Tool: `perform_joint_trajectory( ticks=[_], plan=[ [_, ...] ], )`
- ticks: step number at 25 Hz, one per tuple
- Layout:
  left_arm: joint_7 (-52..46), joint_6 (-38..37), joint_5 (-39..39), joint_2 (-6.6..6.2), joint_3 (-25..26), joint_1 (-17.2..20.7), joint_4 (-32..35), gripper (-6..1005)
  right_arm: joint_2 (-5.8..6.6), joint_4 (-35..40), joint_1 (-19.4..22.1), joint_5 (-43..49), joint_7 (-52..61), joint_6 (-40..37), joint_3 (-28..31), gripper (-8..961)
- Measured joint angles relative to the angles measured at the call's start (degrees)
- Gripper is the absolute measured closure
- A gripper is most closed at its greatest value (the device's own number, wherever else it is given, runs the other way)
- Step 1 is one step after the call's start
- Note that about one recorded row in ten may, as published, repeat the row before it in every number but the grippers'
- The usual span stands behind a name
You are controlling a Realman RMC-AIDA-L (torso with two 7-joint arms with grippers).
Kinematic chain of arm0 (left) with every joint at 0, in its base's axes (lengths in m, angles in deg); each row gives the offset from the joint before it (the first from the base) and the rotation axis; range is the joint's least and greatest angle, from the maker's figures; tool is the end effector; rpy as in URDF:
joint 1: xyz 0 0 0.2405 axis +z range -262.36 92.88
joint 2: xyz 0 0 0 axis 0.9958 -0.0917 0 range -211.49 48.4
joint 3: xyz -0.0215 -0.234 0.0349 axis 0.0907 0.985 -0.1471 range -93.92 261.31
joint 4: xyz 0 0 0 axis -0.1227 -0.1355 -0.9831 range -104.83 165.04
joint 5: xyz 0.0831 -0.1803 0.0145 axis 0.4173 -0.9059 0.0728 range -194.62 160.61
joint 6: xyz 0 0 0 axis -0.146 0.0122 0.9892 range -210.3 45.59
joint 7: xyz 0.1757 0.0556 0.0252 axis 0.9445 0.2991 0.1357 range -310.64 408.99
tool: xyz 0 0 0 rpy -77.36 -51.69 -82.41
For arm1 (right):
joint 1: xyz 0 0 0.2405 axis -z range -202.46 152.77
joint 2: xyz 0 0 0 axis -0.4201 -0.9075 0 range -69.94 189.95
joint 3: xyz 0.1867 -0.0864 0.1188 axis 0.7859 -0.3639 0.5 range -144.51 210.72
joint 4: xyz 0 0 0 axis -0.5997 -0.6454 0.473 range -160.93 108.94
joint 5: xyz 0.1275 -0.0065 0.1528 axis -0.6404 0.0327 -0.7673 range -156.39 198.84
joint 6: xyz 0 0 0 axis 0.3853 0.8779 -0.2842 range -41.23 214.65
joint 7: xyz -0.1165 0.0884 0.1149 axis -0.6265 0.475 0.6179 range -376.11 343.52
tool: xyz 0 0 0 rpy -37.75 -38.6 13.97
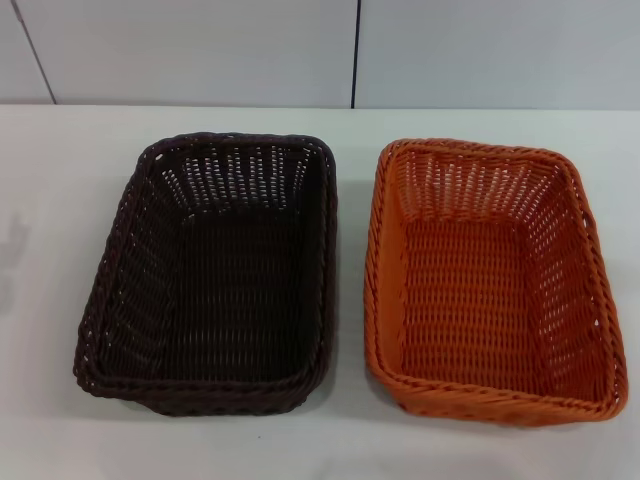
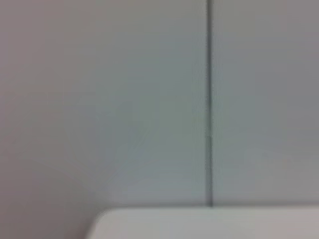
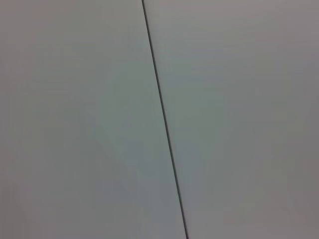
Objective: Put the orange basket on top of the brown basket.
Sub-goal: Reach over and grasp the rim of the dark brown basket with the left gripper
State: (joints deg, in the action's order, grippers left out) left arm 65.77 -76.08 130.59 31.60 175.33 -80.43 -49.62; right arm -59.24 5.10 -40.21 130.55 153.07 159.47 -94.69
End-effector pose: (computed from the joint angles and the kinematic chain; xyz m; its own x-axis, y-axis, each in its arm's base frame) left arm -0.3241 0.3515 0.1133 0.7180 0.3209 0.6176 0.6252 0.0926 -0.7749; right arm 0.3023 0.3385 0.0514 0.6230 0.2426 -0.7437 -0.7803 0.2588 -0.5693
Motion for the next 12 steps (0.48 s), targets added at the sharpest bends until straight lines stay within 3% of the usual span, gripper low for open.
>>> perform_joint_trajectory(
  ticks=[1, 2, 3, 4, 5, 9, 12],
  plan=[
    [5.1, 12.7, 0.8, 3.27, 4.6, -0.2, -7.0, 271, 0.04, 0.0, -0.1, 0.0, 0.0, -0.3, 0.1, 243],
    [6.7, 17.8, 0.8, 4.22, 5.9, -0.5, -9.7, 271, 0.07, -0.1, -0.3, 0.0, 0.0, -0.6, 0.1, 243],
    [6.7, 17.8, 0.8, 4.22, 5.9, -0.5, -9.7, 271, 0.1, -0.2, -0.5, 0.0, 0.0, -0.7, 0.1, 243],
    [7.8, 27.0, 0.7, 4.95, 7.1, -1.0, -14.1, 271, 0.12, -0.5, -0.9, 0.0, 0.0, -1.0, 0.2, 243],
    [7.8, 27.0, 0.7, 4.95, 7.1, -1.0, -14.1, 271, 0.12, -0.5, -0.9, 0.0, 0.0, -1.0, 0.2, 244],
    [5.4, 41.1, 0.2, 4.96, 6.7, -2.7, -20.9, 270, 0.17, -1.5, -1.6, 0.0, 0.0, -1.8, 0.4, 244],
    [4.0, 44.1, 0.1, 5.0, 6.3, -3.4, -22.0, 270, 0.23, -1.9, -1.8, 0.0, 0.0, -2.4, 0.6, 244]
  ],
)
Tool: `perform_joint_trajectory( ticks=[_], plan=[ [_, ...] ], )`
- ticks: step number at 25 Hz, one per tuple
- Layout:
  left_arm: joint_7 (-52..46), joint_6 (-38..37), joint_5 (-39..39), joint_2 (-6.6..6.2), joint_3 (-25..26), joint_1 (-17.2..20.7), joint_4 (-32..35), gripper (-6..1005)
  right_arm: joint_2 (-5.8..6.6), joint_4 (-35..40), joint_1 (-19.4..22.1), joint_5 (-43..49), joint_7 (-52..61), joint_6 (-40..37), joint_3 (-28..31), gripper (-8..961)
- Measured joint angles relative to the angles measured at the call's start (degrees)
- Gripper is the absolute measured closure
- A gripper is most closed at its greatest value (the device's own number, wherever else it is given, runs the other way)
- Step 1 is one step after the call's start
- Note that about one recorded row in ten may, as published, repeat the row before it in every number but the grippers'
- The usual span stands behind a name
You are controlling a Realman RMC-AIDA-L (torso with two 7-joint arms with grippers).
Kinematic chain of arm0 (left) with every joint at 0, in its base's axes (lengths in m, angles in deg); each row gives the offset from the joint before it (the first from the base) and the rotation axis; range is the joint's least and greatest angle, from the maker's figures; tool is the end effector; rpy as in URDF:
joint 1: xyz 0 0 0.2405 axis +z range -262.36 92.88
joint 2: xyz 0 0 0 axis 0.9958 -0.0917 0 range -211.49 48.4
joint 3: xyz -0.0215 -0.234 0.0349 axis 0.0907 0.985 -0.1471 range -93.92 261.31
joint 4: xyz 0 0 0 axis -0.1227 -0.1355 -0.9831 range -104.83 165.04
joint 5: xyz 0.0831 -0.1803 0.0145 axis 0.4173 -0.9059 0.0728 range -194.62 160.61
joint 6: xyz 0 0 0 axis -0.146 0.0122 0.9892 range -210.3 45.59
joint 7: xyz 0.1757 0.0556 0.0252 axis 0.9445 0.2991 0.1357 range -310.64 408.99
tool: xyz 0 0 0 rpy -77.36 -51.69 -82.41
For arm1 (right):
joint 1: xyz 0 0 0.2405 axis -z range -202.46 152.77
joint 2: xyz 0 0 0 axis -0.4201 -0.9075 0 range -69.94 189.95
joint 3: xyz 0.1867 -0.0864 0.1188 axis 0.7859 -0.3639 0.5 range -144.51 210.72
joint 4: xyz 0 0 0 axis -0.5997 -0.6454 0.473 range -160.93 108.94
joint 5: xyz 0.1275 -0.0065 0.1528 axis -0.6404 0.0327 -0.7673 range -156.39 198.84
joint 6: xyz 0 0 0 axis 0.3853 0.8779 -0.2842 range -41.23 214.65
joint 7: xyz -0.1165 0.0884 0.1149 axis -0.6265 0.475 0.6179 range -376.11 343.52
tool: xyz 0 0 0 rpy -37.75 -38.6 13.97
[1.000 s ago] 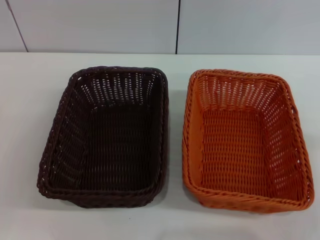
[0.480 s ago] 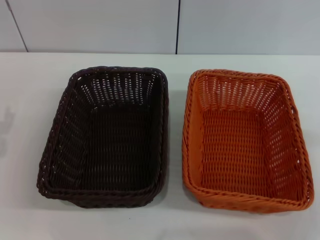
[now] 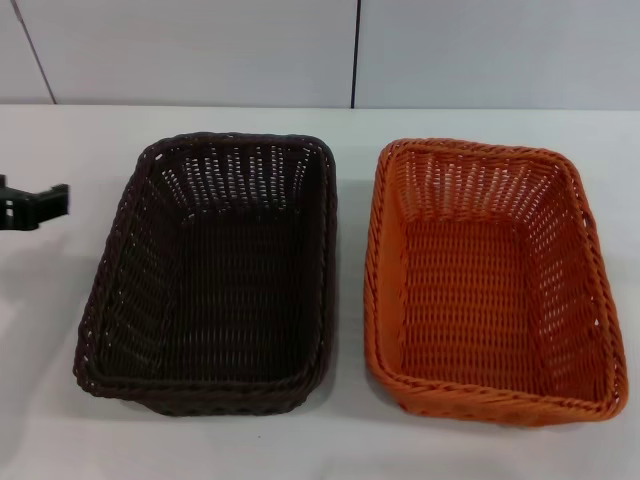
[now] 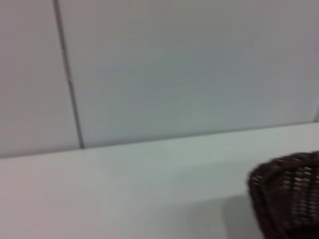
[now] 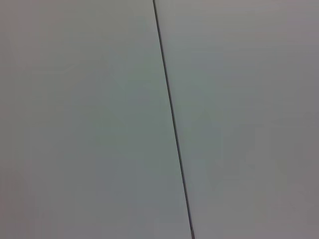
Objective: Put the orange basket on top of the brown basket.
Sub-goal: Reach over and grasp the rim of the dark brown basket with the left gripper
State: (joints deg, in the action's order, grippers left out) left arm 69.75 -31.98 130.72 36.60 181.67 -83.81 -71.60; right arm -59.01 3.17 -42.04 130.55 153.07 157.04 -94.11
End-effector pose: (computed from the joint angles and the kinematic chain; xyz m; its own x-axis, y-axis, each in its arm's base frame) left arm -0.2489 0.3390 0.0771 0.6707 0.5681 0.4769 0.6699 -0.1877 -0.7184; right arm 0.3054 0.3477 0.0490 0.6381 0.2078 -0.7414 -0.7674 0.2502 -0.5903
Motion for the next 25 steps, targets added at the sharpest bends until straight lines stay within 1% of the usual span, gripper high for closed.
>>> perform_joint_trajectory(
  ticks=[5, 8, 12, 16, 17, 20, 22, 25],
  plan=[
    [-1.1, 3.7, -0.1, 0.03, -1.9, -1.4, -0.8, 270, 0.08, -0.3, -0.5, 0.0, 0.0, -0.5, 0.4, 244],
    [-1.3, 3.9, -0.1, 0.04, -3.2, -2.0, -0.3, 270, 0.09, -0.6, -0.7, 0.0, 0.0, -0.5, 0.5, 244],
    [-1.5, 3.5, 0.3, 0.03, -4.8, -3.7, 3.6, 269, 0.11, -0.9, -0.9, 0.0, 0.0, -0.9, 0.6, 244],
    [-1.6, 2.8, 0.3, 0.08, -5.5, -4.2, 5.5, 269, 0.11, -1.0, -0.9, -0.1, 0.0, -1.1, 0.6, 244],
    [-1.6, 2.1, 0.3, 0.09, -5.8, -4.7, 6.8, 269, 0.11, -1.1, -0.9, -0.1, 0.0, -1.1, 0.6, 244],
    [-1.6, 1.8, 0.3, 0.07, -5.8, -5.4, 8.4, 270, 0.11, -1.3, -0.9, -0.1, 0.0, -1.1, 0.6, 244],
    [-1.6, 1.7, 0.3, 0.04, -5.8, -6.9, 11.3, 280, 0.11, -1.5, -0.9, -0.1, 0.0, -1.1, 0.7, 244],
    [-1.5, 1.5, 0.4, 0.04, -5.9, -7.9, 13.0, 295, 0.11, -1.5, -0.9, -0.1, 0.0, -1.1, 0.7, 244]
  ],
)
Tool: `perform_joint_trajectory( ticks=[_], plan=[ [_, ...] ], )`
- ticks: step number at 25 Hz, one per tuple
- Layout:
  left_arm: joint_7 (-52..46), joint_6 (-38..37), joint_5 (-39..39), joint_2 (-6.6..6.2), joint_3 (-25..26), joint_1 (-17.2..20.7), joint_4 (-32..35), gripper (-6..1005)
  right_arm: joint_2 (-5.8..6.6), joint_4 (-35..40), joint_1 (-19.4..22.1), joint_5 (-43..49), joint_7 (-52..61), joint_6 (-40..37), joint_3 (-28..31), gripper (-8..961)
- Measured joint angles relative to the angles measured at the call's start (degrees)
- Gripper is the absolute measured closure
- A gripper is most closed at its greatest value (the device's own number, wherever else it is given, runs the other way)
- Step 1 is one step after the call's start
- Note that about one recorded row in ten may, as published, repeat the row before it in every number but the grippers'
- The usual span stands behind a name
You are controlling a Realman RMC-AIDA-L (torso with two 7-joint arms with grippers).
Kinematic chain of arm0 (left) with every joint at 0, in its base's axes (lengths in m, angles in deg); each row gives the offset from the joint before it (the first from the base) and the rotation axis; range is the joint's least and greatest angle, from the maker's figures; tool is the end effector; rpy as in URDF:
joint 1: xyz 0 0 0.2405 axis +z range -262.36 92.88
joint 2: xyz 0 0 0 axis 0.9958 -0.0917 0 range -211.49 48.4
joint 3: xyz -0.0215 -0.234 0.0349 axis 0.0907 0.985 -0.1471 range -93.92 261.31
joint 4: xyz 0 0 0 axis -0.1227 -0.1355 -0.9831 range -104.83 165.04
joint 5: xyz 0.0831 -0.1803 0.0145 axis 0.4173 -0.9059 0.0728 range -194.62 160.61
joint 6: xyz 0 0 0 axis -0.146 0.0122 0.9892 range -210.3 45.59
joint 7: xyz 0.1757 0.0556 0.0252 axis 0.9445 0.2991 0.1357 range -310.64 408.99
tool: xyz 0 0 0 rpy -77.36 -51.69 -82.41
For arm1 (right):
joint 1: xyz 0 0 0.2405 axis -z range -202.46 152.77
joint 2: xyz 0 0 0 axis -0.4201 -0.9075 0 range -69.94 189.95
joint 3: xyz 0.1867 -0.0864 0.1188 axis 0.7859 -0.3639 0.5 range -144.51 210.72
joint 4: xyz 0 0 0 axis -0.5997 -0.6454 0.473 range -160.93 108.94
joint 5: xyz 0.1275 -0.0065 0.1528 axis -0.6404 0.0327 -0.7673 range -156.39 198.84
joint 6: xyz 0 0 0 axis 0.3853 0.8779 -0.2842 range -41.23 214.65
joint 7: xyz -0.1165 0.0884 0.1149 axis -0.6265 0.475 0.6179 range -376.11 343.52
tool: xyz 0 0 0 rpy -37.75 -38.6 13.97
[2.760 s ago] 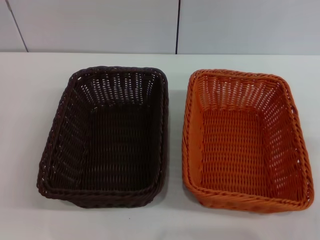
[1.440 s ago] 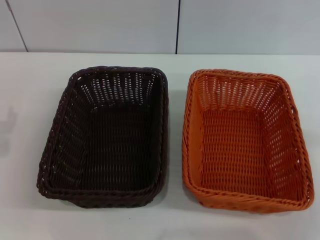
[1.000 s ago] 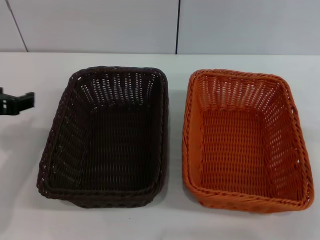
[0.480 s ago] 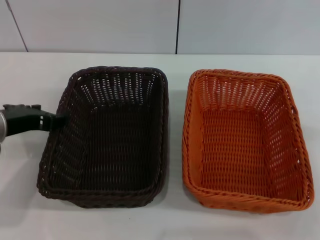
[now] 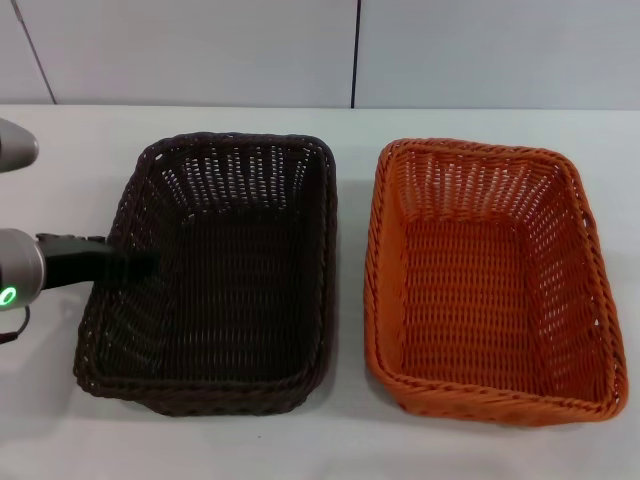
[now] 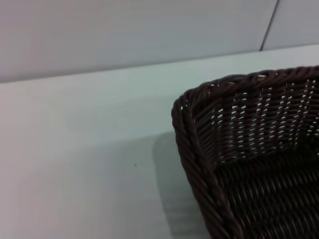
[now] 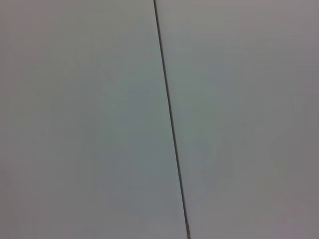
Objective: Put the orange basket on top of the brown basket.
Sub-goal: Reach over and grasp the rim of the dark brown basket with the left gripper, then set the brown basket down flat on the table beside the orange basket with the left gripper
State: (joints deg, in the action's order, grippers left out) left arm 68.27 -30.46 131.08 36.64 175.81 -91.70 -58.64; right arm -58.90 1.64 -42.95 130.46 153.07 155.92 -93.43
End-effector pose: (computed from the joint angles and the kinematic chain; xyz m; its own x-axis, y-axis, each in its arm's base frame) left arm -0.2535 0.3470 0.0083 0.6343 0.6845 0.3593 0.6959 -0.3031 -0.6510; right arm 0.3104 0.3512 0.0500 0.6506 0.1880 -0.7358 -0.7555 0.2579 -0.6022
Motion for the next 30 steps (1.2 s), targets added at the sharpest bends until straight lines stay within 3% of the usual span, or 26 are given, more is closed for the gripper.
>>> perform_joint_trajectory(
  ticks=[11, 17, 19, 20, 23, 24, 30],
  plan=[
    [3.5, 0.4, -0.2, -0.13, 0.1, -0.9, 0.1, 351, 0.0, -0.1, 0.1, 0.0, 0.0, 0.2, 0.0, 244],
    [9.1, 3.5, -0.8, -0.23, 0.5, -2.4, 0.1, 565, 0.0, 0.0, 0.2, 0.0, 0.0, 0.5, 0.0, 244],
    [9.1, 3.5, -0.8, -0.23, 0.5, -2.4, 0.1, 680, 0.0, 0.1, 0.2, 0.0, 0.0, 0.5, 0.2, 244],
    [15.0, 6.9, -2.6, -0.24, 2.8, -4.3, 0.1, 737, 0.0, 0.1, 0.2, 0.0, 0.0, 0.5, 0.2, 244],
    [18.1, 8.0, -3.8, -0.24, 4.2, -5.0, 0.3, 737, -0.01, 0.3, 0.4, 0.0, 0.0, 0.5, 0.4, 244],
    [28.3, 10.9, -7.3, -0.24, 8.3, -6.9, 1.0, 738, -0.05, 0.3, 0.5, 0.0, 0.0, 0.6, 0.5, 244],
    [43.5, 14.9, -12.9, -0.25, 16.1, -11.0, 3.8, 738, -0.13, 0.8, 0.7, 0.0, -0.1, 1.3, 0.6, 244]
  ],
)
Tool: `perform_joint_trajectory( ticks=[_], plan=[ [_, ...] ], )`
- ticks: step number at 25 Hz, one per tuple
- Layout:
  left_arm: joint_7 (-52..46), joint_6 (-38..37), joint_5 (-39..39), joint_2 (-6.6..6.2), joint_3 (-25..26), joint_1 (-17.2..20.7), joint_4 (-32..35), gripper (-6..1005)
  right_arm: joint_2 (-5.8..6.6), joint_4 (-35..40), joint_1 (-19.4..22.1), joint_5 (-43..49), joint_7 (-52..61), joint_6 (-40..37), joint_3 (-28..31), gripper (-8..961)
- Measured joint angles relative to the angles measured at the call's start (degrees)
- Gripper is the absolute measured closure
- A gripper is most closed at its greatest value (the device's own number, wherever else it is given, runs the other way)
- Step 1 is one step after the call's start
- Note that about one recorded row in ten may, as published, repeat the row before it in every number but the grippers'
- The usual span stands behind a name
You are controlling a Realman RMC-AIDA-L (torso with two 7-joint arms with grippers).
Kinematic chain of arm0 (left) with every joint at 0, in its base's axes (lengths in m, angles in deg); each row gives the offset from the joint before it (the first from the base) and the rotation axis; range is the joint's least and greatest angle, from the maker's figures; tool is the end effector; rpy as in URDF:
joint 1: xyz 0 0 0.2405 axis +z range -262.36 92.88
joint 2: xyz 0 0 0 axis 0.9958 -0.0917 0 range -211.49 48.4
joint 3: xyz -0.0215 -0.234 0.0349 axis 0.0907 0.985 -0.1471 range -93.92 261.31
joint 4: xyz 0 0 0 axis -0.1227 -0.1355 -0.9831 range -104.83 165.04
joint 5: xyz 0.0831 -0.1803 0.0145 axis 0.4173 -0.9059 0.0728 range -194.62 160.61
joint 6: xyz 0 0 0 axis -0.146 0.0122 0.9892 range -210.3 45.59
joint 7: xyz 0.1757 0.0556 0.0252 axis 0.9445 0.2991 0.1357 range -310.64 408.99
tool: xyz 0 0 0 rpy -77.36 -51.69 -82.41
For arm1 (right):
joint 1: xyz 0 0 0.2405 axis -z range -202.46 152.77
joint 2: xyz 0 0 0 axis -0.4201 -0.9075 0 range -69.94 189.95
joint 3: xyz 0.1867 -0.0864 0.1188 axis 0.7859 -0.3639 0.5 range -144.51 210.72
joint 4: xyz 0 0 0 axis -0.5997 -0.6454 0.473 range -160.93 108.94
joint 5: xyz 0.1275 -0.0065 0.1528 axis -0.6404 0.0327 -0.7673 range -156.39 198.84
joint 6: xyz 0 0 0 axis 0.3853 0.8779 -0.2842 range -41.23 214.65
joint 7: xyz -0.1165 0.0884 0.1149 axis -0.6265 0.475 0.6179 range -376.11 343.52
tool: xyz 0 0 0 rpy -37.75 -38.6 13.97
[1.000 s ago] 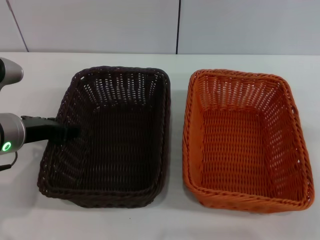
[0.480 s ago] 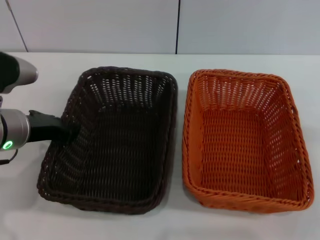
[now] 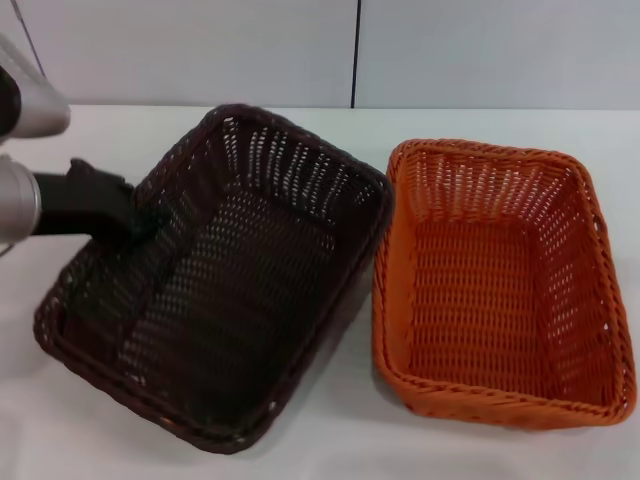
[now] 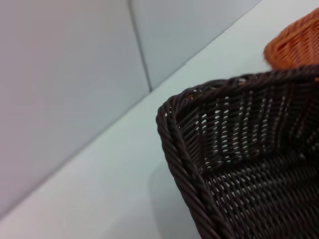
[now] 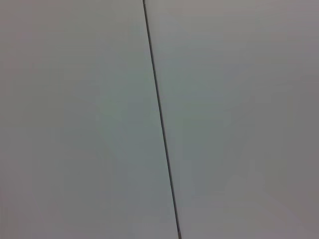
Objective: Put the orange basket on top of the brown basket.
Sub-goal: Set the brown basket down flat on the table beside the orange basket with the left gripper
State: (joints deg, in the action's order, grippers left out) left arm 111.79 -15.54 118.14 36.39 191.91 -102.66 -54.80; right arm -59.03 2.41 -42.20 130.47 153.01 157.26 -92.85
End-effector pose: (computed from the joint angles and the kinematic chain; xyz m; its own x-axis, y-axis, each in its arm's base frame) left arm -0.2189 0.3704 0.0320 0.9357 0.3495 0.0482 0.2992 -0.7136 -0.6335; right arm 0.3102 0.3472 0.0545 0.6446 0.2115 -0.7347 -0.7606 0.2746 -0.5883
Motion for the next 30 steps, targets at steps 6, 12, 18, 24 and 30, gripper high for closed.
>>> perform_joint_trajectory(
  ticks=[6, 12, 18, 24, 30],
  plan=[
    [13.7, 8.2, -3.3, -0.17, 10.2, -7.0, 5.6, 739, -0.05, 0.5, 0.1, 0.0, 0.0, 0.2, 0.0, 244],
    [24.2, 11.6, -4.0, -0.57, 12.3, -12.4, 11.2, 750, -0.14, 1.0, 0.1, 0.0, 0.0, 0.3, 0.0, 245],
    [30.2, 11.5, -3.3, -0.85, 12.2, -14.5, 12.5, 762, -0.14, 1.2, 0.1, 0.0, 0.0, 0.3, -0.1, 245],
    [36.5, 11.0, -2.8, -1.01, 12.0, -17.2, 16.6, 769, -0.12, 1.2, -0.1, 0.0, 0.0, 0.3, -0.1, 245],
    [41.6, 10.0, -2.9, -0.94, 12.4, -17.9, 18.1, 768, -0.05, 1.1, -0.2, 0.0, 0.0, 0.3, -0.1, 245]
  ],
)
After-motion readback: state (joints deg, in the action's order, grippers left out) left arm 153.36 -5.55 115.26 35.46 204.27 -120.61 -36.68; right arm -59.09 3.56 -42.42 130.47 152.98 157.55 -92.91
